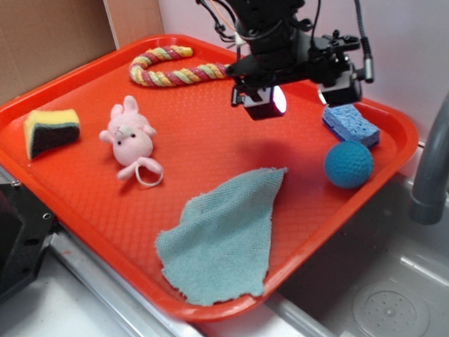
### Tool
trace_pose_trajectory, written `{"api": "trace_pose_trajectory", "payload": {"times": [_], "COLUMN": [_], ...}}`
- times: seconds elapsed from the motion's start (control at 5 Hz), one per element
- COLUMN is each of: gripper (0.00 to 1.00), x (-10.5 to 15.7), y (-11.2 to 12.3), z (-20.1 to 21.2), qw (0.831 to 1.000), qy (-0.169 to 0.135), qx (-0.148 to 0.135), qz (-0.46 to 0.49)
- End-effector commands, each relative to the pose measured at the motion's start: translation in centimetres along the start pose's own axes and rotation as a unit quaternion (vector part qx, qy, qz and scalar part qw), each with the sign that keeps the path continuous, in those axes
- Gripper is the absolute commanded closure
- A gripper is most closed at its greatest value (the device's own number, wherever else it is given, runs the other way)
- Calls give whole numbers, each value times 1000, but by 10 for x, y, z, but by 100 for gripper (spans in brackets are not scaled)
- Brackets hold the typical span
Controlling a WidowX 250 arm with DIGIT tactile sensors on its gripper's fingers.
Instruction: Grab the blue sponge.
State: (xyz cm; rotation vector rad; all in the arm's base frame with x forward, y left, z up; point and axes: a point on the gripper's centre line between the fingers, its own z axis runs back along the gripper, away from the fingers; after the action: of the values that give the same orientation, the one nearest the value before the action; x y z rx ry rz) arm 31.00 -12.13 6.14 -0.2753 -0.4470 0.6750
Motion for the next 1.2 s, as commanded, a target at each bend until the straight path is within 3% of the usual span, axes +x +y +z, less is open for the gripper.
{"api": "trace_pose_trajectory", "payload": {"times": [0.0, 0.2, 0.4, 0.6, 0.8, 1.0], "gripper": [0, 0, 0, 0, 100, 100], "x": [23, 21, 19, 17, 8, -6], "y": [-47, -58, -59, -45, -27, -3], "z": [-12, -37, -56, -53, -46, -29], "qw": [999, 996, 985, 980, 973, 976], "qy": [18, 45, 100, 137, 178, 157], "qx": [-11, 26, 94, 109, 123, 118], "qz": [-26, -65, -102, -95, -84, -96]}}
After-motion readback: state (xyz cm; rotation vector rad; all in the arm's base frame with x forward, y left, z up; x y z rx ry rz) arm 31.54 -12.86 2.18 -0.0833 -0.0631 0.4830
